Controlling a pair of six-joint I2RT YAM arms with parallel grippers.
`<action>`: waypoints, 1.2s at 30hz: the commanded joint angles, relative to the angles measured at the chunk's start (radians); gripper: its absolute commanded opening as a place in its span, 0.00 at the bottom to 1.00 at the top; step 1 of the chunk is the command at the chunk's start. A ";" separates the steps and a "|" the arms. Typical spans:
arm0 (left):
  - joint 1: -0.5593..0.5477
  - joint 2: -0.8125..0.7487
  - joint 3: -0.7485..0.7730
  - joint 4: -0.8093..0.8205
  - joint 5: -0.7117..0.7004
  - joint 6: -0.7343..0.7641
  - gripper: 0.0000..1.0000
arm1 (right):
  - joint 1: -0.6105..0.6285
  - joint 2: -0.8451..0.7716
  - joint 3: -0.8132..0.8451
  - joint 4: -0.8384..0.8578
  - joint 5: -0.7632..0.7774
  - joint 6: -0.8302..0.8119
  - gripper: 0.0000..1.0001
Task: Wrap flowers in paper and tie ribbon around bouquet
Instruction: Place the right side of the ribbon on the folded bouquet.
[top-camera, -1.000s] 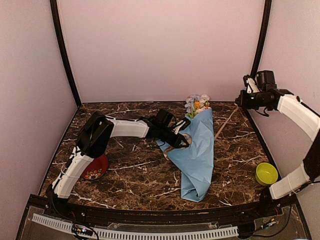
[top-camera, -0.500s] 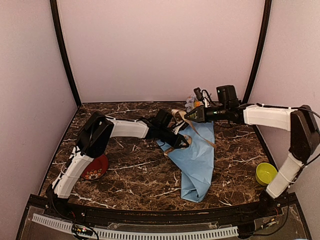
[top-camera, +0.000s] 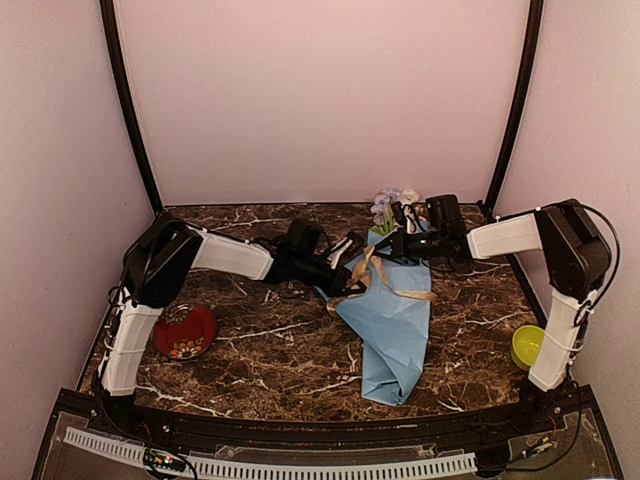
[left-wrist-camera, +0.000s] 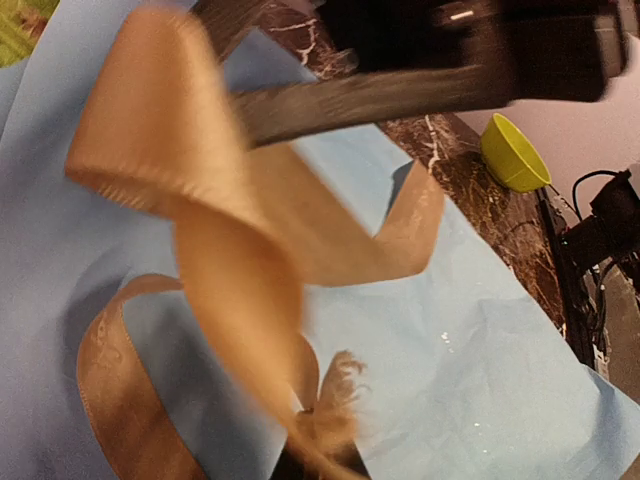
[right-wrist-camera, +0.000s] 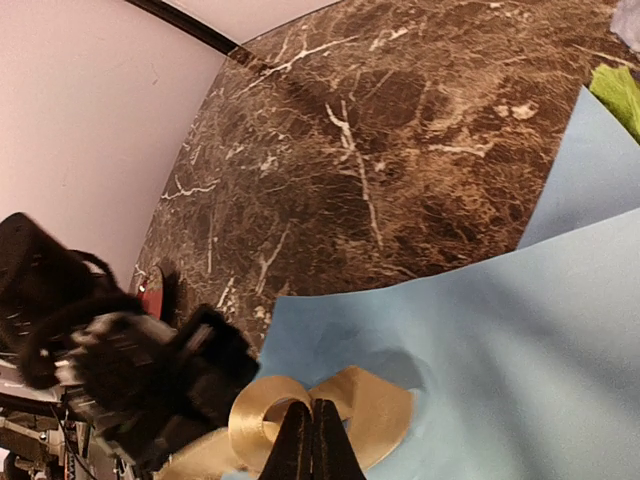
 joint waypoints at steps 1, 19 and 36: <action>-0.005 -0.127 -0.050 0.099 0.113 0.125 0.00 | -0.008 0.085 0.049 -0.001 0.027 0.006 0.00; -0.021 -0.117 0.041 0.271 0.295 0.046 0.00 | 0.018 0.160 0.078 0.057 -0.093 0.077 0.07; 0.002 -0.049 0.004 0.385 0.109 -0.067 0.00 | -0.018 -0.060 -0.014 -0.056 0.049 0.156 0.48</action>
